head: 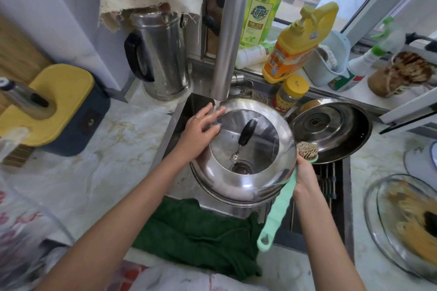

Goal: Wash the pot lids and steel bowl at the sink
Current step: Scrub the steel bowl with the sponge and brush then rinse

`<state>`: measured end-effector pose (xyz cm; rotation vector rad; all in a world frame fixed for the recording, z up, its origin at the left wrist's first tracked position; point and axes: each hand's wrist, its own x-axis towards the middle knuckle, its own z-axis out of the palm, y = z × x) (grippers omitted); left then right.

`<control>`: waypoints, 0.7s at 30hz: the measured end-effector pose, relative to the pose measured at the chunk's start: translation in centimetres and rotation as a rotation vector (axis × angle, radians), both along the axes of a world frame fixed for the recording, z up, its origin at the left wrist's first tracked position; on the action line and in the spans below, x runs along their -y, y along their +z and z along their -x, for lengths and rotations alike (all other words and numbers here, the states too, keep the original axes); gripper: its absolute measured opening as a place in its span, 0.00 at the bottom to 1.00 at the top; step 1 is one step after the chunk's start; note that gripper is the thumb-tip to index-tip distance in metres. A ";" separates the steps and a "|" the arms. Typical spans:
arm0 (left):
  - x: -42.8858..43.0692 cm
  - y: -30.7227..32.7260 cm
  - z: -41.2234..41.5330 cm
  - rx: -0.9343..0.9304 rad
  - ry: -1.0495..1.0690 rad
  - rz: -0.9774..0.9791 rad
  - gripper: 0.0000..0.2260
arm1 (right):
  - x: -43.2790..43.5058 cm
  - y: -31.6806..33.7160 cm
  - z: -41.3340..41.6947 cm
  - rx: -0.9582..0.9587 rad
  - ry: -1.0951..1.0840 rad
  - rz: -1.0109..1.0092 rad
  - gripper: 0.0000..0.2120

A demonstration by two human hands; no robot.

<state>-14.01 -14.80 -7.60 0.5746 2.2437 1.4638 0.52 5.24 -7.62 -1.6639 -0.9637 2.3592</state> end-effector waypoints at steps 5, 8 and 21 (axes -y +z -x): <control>-1.1 1.2 -1.1 -0.144 -0.043 0.345 0.35 | -0.4 -0.8 -0.1 -0.029 -0.030 0.042 0.18; -1.2 1.6 -1.1 -0.094 0.013 0.251 0.33 | -0.8 -0.9 -0.1 -0.055 -0.039 0.039 0.15; -0.6 1.1 -0.5 -0.253 0.049 0.322 0.28 | 0.0 -1.1 0.7 -0.105 -0.051 0.071 0.15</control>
